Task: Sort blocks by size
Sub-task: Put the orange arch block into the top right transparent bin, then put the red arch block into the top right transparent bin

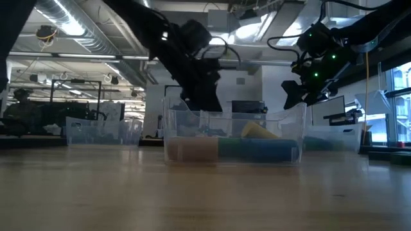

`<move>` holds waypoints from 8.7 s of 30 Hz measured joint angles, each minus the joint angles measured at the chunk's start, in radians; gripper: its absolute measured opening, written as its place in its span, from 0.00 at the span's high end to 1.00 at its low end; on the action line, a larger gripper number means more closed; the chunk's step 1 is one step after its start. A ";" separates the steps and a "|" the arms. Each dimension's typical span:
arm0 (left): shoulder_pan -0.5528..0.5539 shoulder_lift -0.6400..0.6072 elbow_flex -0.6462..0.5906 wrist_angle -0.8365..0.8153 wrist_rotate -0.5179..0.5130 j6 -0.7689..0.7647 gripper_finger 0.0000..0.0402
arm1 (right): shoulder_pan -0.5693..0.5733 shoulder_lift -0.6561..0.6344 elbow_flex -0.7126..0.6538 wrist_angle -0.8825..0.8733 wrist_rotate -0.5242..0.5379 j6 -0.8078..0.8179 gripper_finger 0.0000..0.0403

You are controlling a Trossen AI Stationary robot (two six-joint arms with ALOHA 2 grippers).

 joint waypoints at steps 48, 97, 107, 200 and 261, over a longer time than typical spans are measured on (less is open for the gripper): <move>0.048 0.234 0.068 -0.010 0.074 0.137 0.63 | 0.000 0.000 0.001 -0.004 -0.045 -0.002 0.21; -0.099 0.000 0.042 -0.031 0.060 0.150 0.67 | 0.045 0.000 0.001 0.064 -0.294 -0.054 0.21; -0.089 -0.030 -0.093 0.186 0.106 0.110 0.67 | 0.114 0.000 0.001 0.133 -0.305 -0.080 0.21; -0.056 -0.256 -0.276 0.420 0.247 0.052 0.47 | 0.432 -0.038 0.016 0.411 -0.512 -0.263 0.65; -0.015 -0.275 -0.278 0.293 0.222 0.019 0.47 | -0.189 -0.025 0.015 -0.084 -0.117 -0.049 0.34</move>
